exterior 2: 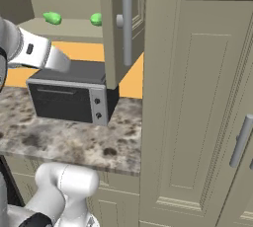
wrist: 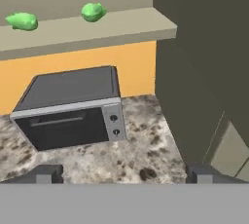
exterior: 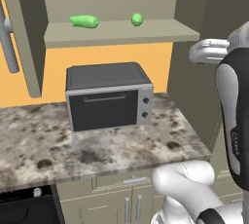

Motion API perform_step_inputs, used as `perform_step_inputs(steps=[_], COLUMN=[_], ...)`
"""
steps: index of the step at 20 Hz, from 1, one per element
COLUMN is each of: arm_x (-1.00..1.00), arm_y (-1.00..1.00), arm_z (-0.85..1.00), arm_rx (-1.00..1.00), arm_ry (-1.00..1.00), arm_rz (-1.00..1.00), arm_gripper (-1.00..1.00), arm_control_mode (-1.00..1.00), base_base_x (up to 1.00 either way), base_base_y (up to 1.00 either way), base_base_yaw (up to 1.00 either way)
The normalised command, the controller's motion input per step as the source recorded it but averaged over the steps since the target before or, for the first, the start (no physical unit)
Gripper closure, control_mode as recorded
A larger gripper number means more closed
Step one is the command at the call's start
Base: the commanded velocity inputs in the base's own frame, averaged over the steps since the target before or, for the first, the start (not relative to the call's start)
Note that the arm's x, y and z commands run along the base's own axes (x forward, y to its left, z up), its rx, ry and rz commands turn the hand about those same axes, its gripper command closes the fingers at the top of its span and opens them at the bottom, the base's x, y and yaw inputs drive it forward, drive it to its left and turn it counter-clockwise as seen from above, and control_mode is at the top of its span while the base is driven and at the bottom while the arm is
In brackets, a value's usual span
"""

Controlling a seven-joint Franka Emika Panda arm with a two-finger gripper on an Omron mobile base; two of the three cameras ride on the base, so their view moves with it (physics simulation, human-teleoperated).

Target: Pick the corn, corn from the counter and place them in the cabinet. Then close the cabinet.

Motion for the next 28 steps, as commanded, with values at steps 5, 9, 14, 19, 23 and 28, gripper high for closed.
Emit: perform_step_inputs(steps=[5, 9, 14, 19, 23, 28], arm_x=[-1.00, -0.67, 0.00, 0.25, 0.46, 0.73], arm_y=[-0.62, -0.74, -0.83, -0.79, -0.69, -0.47], arm_z=[0.06, 0.02, -0.02, -0.12, -0.25, -0.25], arm_rx=[0.36, 0.41, 0.35, 0.37, 0.36, 0.35], arm_ry=[-0.14, -0.11, -0.09, -0.06, -0.19, -0.21], arm_rz=[-0.27, -0.35, -0.33, -0.20, -0.16, -0.09], arm_gripper=[-1.00, -1.00, -1.00, -1.00, -1.00, -1.00], arm_control_mode=[-1.00, -1.00, -1.00, -1.00, -1.00, -1.00], base_base_x=[0.00, 0.00, 0.00, 0.00, 0.00, 0.00], base_base_y=[0.00, 0.00, 0.00, 0.00, 0.00, 0.00], base_base_yaw=[0.00, 0.00, 0.00, 0.00, 0.00, 0.00])
